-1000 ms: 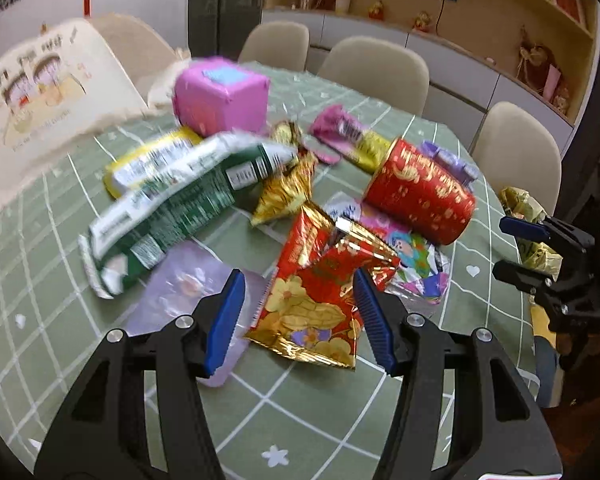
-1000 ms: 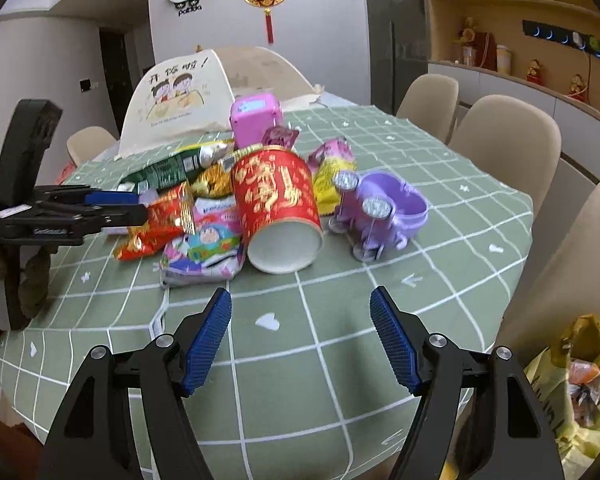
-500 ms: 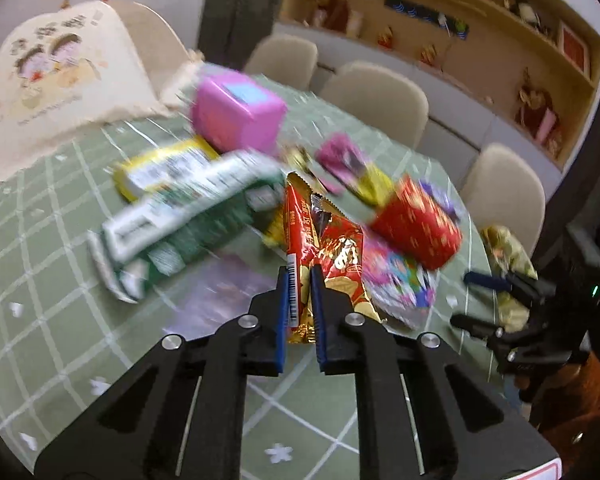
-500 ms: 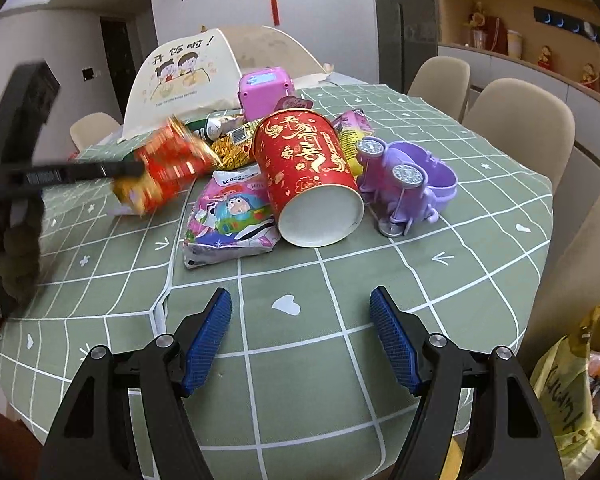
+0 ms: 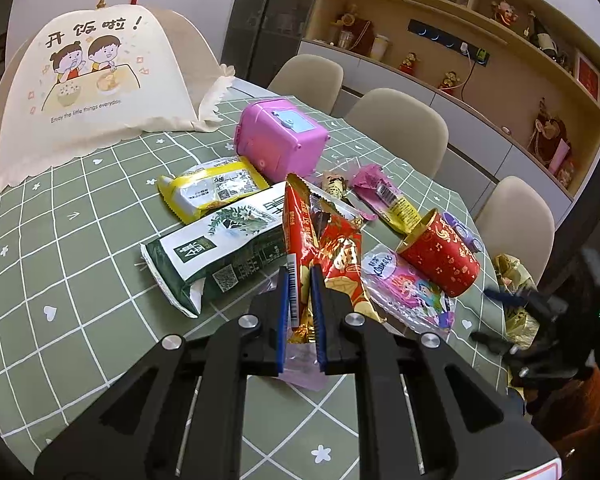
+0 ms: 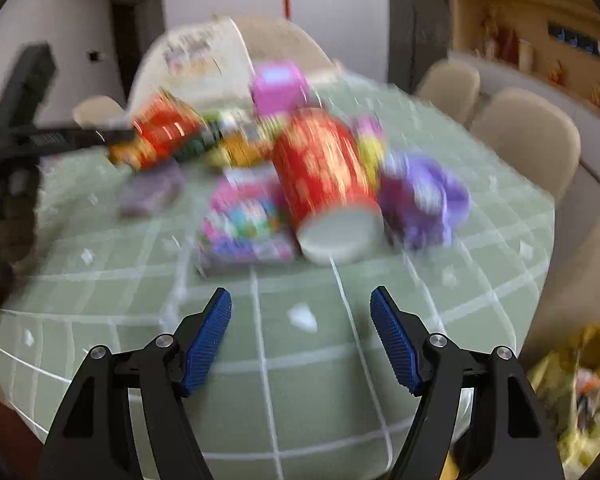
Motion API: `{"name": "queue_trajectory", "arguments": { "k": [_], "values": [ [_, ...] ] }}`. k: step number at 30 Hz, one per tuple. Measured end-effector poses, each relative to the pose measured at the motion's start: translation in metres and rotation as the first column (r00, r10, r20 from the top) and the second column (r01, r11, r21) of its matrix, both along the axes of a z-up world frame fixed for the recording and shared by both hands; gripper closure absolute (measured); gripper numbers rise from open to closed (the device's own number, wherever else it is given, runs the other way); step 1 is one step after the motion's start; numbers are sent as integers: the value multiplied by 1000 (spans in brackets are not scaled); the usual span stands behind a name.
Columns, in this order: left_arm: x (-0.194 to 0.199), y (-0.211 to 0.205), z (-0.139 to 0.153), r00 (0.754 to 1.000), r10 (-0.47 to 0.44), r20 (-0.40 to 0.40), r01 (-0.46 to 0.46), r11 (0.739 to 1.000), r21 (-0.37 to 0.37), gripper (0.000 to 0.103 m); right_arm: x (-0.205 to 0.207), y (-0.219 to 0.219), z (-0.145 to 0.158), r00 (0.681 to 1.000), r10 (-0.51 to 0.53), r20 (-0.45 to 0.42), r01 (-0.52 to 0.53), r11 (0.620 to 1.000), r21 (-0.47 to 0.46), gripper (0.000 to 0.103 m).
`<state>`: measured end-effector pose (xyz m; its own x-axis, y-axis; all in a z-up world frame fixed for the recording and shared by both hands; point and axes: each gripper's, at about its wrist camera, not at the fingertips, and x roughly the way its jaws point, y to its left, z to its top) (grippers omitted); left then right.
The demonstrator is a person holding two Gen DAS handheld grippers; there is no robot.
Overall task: Collect trash
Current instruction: 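Grasp the red paper cup with the right tool, then carry the snack bags and red cup to the trash bag and release both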
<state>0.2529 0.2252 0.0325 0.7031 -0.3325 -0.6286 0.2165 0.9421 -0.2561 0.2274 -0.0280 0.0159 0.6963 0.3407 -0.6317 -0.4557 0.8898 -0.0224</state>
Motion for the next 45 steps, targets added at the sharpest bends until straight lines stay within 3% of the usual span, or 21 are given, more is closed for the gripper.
{"name": "queue_trajectory", "arguments": {
  "k": [6,9,12,13,14,15,20,27,31,38,45],
  "values": [
    [-3,-2,2,1000,-14,3,14,1000,-11,93,38,30,26,994,-15,108,31,988,-154,35],
    [-6,-4,4,1000,-25,13,25,1000,-10,93,56,41,23,995,-10,98,28,982,-187,35],
    [-7,-7,4,999,-37,18,37,999,-4,93,66,54,9,996,-5,92,30,961,-276,35],
    [-8,-8,4,999,-40,17,40,999,-4,93,66,56,5,996,3,84,22,955,-295,38],
    [-7,-8,4,999,-42,16,42,999,-3,93,66,57,1,997,10,74,14,949,-314,49],
    [-8,-9,3,999,-42,15,42,999,-2,93,66,59,0,997,0,83,28,943,-332,50],
    [-8,-12,2,999,-46,15,46,999,9,93,59,43,17,997,-32,71,46,978,-203,53],
    [-8,-24,0,999,-42,11,41,999,32,93,42,8,42,992,-83,95,90,993,-76,53],
    [-12,-42,5,999,-42,35,39,995,86,93,32,-9,47,990,-98,105,104,993,-53,53],
    [-20,-84,24,994,-80,77,71,991,111,93,8,-40,52,984,-110,144,117,992,-43,53],
    [-25,-134,39,982,-149,115,133,982,133,93,-13,-91,65,965,-191,181,196,981,-5,53]
  ]
}}
